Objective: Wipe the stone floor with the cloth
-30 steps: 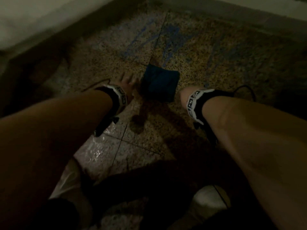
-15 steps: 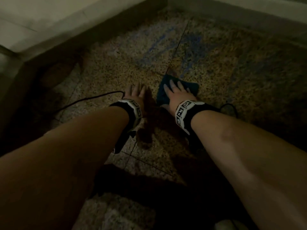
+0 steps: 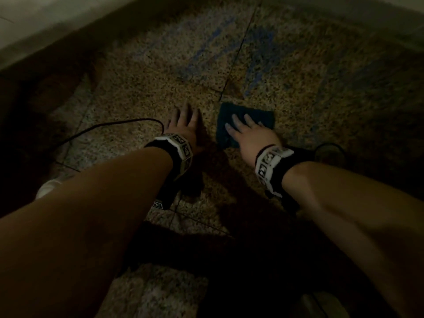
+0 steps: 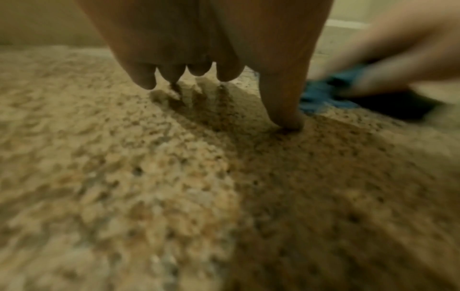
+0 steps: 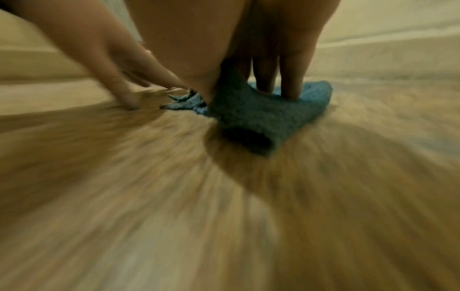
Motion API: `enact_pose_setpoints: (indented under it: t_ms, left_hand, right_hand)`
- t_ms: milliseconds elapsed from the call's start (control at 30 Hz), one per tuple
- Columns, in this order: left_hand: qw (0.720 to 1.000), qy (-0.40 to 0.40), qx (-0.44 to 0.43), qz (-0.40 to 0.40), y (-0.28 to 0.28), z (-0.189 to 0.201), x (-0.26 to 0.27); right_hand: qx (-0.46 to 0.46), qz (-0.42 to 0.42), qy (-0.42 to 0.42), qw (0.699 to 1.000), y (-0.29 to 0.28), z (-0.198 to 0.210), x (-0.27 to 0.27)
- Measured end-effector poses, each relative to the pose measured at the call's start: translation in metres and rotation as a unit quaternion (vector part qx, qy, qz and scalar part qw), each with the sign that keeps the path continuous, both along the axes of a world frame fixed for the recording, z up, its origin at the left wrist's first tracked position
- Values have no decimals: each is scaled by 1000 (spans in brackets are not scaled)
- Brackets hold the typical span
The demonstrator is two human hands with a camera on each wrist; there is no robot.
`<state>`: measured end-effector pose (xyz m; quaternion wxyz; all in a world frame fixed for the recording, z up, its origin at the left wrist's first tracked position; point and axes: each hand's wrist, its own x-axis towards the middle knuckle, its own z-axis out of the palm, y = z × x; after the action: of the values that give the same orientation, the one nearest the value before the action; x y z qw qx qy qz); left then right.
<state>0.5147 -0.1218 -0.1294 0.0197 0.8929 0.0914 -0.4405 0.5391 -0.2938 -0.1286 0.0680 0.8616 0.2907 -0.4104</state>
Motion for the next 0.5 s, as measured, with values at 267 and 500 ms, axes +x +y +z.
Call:
enact_pose_setpoints:
  t_ms: [267,500]
  left_hand:
    - [998,-1,-19,-65,-15,-1,3]
    - [997,1,-3,-75,-15,-6,3]
  right_hand:
    - [27,45,28,998,-50,0,-37]
    - [2,-62,25,998,-27,0,0]
